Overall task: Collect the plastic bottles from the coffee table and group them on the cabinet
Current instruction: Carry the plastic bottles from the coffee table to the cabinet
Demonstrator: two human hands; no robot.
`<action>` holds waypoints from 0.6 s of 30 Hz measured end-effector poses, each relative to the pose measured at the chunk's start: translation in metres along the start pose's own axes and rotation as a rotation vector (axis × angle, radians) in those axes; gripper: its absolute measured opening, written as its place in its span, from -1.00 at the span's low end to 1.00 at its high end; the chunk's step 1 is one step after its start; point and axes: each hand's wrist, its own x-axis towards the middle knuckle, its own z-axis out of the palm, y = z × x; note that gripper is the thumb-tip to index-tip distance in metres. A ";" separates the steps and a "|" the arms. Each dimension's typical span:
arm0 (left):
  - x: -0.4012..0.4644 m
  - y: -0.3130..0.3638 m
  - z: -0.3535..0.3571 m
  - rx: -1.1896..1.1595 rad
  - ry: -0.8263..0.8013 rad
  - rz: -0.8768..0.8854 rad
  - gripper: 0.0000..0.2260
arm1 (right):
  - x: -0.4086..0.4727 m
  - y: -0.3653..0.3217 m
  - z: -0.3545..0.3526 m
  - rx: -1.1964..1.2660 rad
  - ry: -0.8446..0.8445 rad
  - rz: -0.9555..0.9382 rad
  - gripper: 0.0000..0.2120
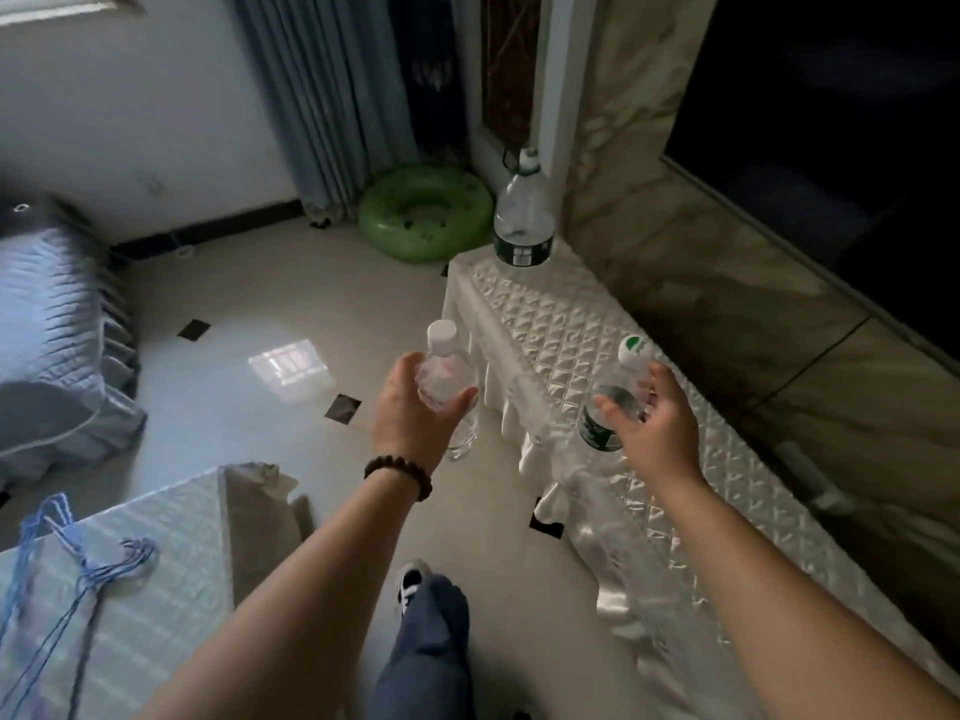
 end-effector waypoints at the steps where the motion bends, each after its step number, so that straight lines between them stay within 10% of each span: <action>1: 0.016 0.000 0.005 0.007 -0.017 0.011 -0.41 | 0.011 0.001 0.006 -0.003 0.011 0.020 -0.38; 18: 0.323 -0.001 0.072 0.077 -0.333 0.193 -0.39 | 0.200 -0.048 0.136 0.044 0.257 0.287 -0.41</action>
